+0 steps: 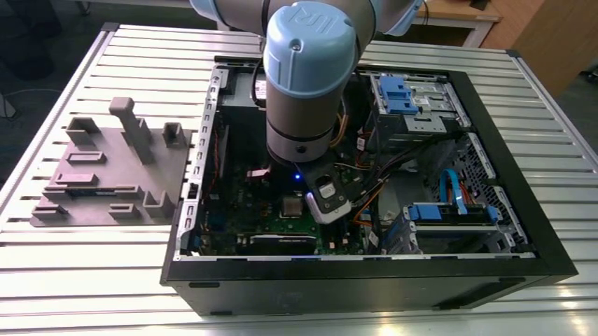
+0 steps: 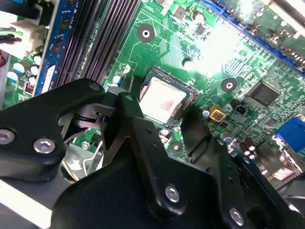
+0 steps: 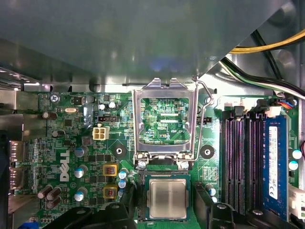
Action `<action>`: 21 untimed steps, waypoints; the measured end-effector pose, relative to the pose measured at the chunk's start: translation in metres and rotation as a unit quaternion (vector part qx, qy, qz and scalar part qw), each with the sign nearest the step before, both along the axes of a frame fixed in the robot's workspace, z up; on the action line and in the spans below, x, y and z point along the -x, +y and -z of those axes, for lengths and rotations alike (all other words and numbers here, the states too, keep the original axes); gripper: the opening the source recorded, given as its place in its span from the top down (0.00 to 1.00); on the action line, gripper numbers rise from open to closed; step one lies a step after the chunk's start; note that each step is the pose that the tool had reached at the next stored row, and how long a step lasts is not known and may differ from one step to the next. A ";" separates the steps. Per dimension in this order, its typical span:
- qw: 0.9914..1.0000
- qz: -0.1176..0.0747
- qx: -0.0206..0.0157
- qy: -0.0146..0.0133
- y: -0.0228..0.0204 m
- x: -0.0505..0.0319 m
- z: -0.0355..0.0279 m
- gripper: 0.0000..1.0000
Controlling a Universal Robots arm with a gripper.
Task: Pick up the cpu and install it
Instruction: 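Place the cpu into insertion slot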
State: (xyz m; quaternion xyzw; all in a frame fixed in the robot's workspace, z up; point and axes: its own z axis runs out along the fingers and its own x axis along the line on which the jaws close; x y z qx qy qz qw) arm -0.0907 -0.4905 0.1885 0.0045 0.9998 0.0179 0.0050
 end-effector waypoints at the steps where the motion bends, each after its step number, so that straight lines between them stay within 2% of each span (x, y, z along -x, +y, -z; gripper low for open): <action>1: 1.000 0.000 0.000 0.000 0.0000 0.0000 0.0001 0.40; 3: 1.000 0.000 0.000 0.000 0.0000 0.0000 0.0002 0.41; 4: 1.000 0.000 0.000 0.000 -0.0001 0.0001 0.0001 0.48; 5: 1.000 0.000 0.000 0.000 -0.0001 0.0000 0.0001 0.48; 6: 1.000 0.000 0.000 0.000 -0.0001 0.0000 0.0001 0.52; 21: 1.000 -0.003 0.000 0.000 -0.0012 0.0000 -0.0007 0.53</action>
